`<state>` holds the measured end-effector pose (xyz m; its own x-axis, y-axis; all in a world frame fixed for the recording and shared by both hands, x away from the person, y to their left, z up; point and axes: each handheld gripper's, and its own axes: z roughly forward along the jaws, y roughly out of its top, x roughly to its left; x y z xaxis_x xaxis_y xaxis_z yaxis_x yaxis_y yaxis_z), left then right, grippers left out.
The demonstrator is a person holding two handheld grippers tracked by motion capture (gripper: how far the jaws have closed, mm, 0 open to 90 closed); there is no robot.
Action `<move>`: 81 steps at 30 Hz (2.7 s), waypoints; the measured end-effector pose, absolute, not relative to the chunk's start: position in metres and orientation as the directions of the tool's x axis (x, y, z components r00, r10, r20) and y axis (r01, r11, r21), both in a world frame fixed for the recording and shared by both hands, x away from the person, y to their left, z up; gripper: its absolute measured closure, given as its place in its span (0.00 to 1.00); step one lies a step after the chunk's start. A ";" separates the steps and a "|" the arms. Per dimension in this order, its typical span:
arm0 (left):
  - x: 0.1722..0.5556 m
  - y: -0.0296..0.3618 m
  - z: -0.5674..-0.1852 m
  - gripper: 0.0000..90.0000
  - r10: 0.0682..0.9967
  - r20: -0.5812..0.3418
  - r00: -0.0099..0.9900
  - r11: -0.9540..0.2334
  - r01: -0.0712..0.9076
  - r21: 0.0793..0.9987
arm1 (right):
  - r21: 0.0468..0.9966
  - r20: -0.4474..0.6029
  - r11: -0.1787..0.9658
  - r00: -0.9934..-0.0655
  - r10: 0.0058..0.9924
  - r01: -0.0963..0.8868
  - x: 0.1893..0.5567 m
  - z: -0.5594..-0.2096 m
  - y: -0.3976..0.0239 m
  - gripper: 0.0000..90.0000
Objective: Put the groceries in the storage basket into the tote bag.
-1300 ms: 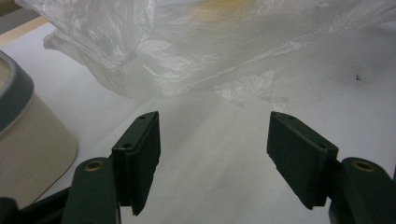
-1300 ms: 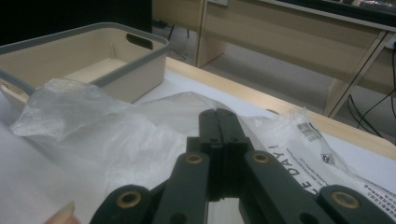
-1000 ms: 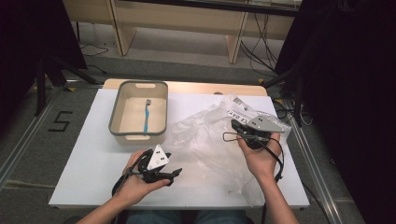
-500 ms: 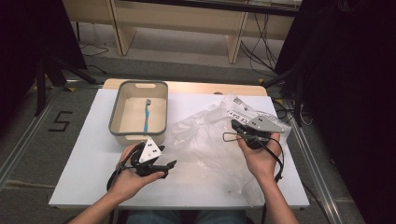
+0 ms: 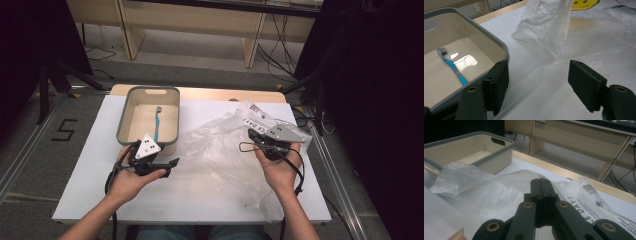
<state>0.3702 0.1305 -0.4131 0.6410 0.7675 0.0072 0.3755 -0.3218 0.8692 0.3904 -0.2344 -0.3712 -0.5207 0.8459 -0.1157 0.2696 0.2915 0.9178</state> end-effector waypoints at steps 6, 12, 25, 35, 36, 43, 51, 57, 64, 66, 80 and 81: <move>0.391 0.140 -0.406 0.37 0.802 -0.007 0.597 -0.296 0.407 0.864 | 0.917 -0.117 0.294 -0.521 0.845 0.271 0.390 -0.372 -0.234 1.00; 0.422 0.149 -0.392 0.37 0.849 -0.022 0.528 -0.271 0.470 0.840 | 0.917 -0.119 0.294 -0.517 0.848 0.271 0.390 -0.371 -0.235 1.00; 0.490 0.144 -0.397 0.47 0.901 -0.003 0.434 -0.279 0.585 0.762 | 0.917 -0.115 0.292 -0.521 0.846 0.272 0.389 -0.372 -0.235 1.00; 0.522 0.149 -0.416 0.48 0.931 -0.015 0.365 -0.247 0.660 0.710 | 0.916 -0.112 0.291 -0.520 0.846 0.276 0.390 -0.372 -0.236 1.00; 0.524 0.149 -0.417 0.48 0.933 -0.011 0.360 -0.248 0.664 0.706 | 0.916 -0.113 0.292 -0.520 0.846 0.276 0.390 -0.372 -0.236 1.00; 0.537 0.149 -0.424 0.49 0.943 0.003 0.333 -0.248 0.696 0.674 | 0.916 -0.111 0.291 -0.521 0.846 0.277 0.390 -0.373 -0.236 1.00; 0.546 0.146 -0.417 0.49 0.941 0.017 0.338 -0.260 0.691 0.675 | 0.915 -0.112 0.292 -0.521 0.846 0.278 0.390 -0.373 -0.235 1.00; 0.552 0.146 -0.417 0.49 0.939 0.049 0.340 -0.286 0.695 0.660 | 0.915 -0.112 0.292 -0.520 0.847 0.278 0.390 -0.373 -0.236 1.00; 0.560 0.146 -0.425 0.51 0.939 0.058 0.339 -0.296 0.714 0.634 | 0.915 -0.113 0.293 -0.522 0.846 0.278 0.390 -0.374 -0.235 1.00; 0.561 0.145 -0.427 0.51 0.938 0.062 0.341 -0.303 0.720 0.624 | 0.914 -0.112 0.294 -0.522 0.846 0.279 0.390 -0.374 -0.235 1.00; 0.572 0.147 -0.445 0.52 0.935 0.075 0.347 -0.327 0.761 0.560 | 0.915 -0.114 0.294 -0.520 0.846 0.278 0.391 -0.375 -0.236 1.00; 0.572 0.147 -0.446 0.52 0.935 0.073 0.347 -0.327 0.764 0.557 | 0.914 -0.114 0.295 -0.521 0.846 0.278 0.391 -0.375 -0.236 1.00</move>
